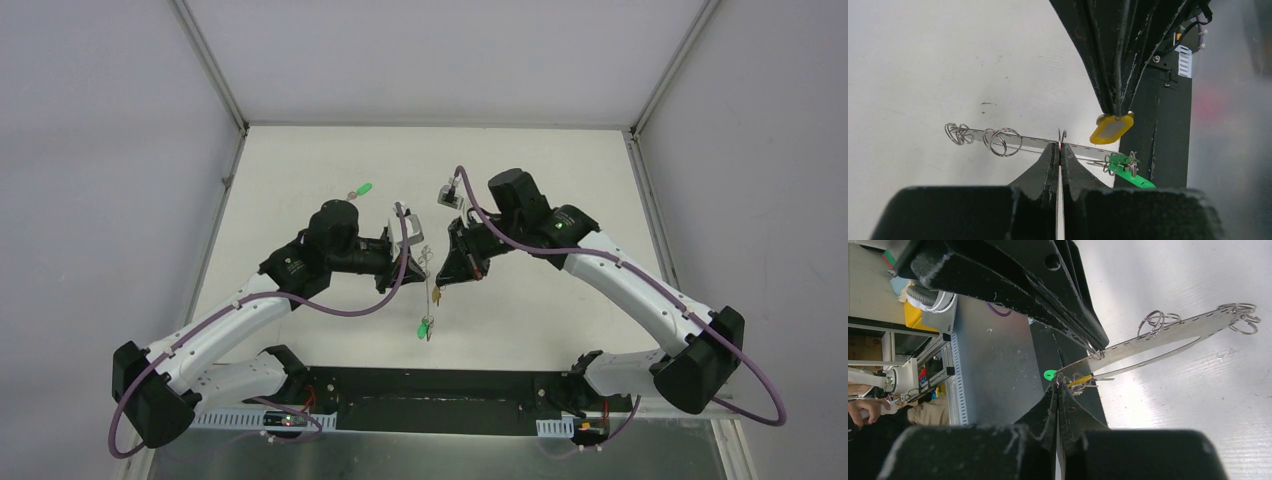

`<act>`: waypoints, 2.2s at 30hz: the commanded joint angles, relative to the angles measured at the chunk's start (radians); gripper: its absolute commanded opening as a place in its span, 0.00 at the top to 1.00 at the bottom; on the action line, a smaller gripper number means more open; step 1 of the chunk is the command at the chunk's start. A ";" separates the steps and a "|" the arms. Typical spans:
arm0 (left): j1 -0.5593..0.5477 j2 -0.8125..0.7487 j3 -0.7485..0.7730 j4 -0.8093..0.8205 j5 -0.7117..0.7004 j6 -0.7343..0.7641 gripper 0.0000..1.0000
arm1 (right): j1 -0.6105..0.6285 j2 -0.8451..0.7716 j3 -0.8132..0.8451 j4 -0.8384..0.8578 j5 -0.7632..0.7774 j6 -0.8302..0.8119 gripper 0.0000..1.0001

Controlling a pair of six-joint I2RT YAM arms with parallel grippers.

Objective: Put the keys on the keyring

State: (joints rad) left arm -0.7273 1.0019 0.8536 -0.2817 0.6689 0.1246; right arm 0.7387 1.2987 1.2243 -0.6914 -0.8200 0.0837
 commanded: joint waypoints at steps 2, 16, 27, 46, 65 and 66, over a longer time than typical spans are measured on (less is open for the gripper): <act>-0.007 0.007 0.029 0.071 0.070 0.033 1.00 | 0.017 0.005 0.045 0.064 0.036 -0.001 1.00; -0.007 0.015 0.037 0.074 0.081 0.038 1.00 | 0.025 0.045 0.067 0.106 0.069 0.020 1.00; -0.007 0.014 0.044 0.074 0.080 0.039 1.00 | 0.027 0.063 0.073 0.121 0.085 0.021 1.00; -0.007 -0.013 0.041 0.092 0.070 0.017 1.00 | 0.026 0.045 0.029 0.096 0.215 0.019 1.00; -0.007 -0.043 0.014 0.137 0.048 -0.006 1.00 | 0.027 0.026 0.006 0.091 0.257 0.007 0.97; -0.007 -0.046 0.013 0.139 0.047 -0.006 1.00 | 0.026 0.018 0.004 0.093 0.264 0.007 0.93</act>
State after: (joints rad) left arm -0.7258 1.0039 0.8536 -0.2619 0.6800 0.1368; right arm 0.7658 1.3529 1.2453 -0.6289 -0.6258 0.1062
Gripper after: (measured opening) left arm 0.011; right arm 0.020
